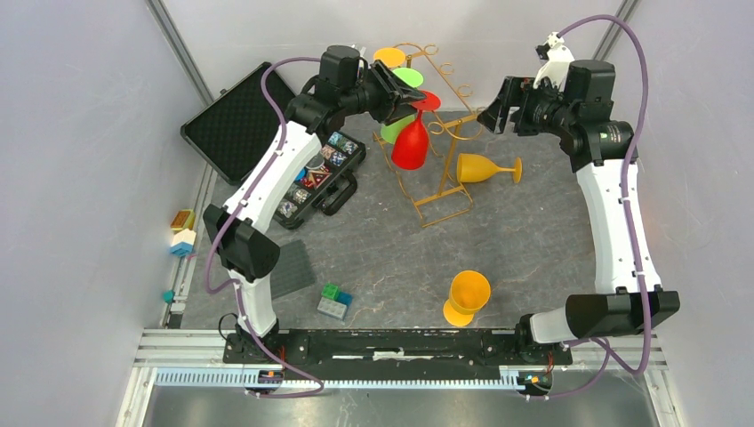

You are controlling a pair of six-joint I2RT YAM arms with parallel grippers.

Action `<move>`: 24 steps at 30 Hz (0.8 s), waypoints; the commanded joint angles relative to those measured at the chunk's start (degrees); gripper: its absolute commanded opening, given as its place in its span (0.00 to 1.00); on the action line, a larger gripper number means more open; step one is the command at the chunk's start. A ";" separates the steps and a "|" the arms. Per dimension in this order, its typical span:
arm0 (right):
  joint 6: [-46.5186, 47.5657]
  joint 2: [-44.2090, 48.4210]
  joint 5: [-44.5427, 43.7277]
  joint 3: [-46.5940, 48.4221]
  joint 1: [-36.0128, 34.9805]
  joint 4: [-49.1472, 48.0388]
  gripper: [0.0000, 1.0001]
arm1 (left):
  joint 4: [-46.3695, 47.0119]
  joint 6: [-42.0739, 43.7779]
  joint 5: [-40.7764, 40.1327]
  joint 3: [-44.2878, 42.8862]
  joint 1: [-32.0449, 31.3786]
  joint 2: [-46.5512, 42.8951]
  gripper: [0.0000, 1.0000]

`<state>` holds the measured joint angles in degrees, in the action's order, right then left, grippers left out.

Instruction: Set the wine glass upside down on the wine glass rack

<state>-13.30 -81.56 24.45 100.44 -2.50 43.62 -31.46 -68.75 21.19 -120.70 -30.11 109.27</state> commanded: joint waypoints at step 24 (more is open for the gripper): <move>8.55 -9.67 -21.21 -17.40 8.17 -6.75 0.85 | -5.28 16.36 -2.20 11.76 0.40 -16.15 0.55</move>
<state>-7.01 -87.44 6.24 83.77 5.39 40.91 -38.02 -56.38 19.55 -111.50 -30.06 96.99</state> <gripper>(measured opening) 0.868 0.550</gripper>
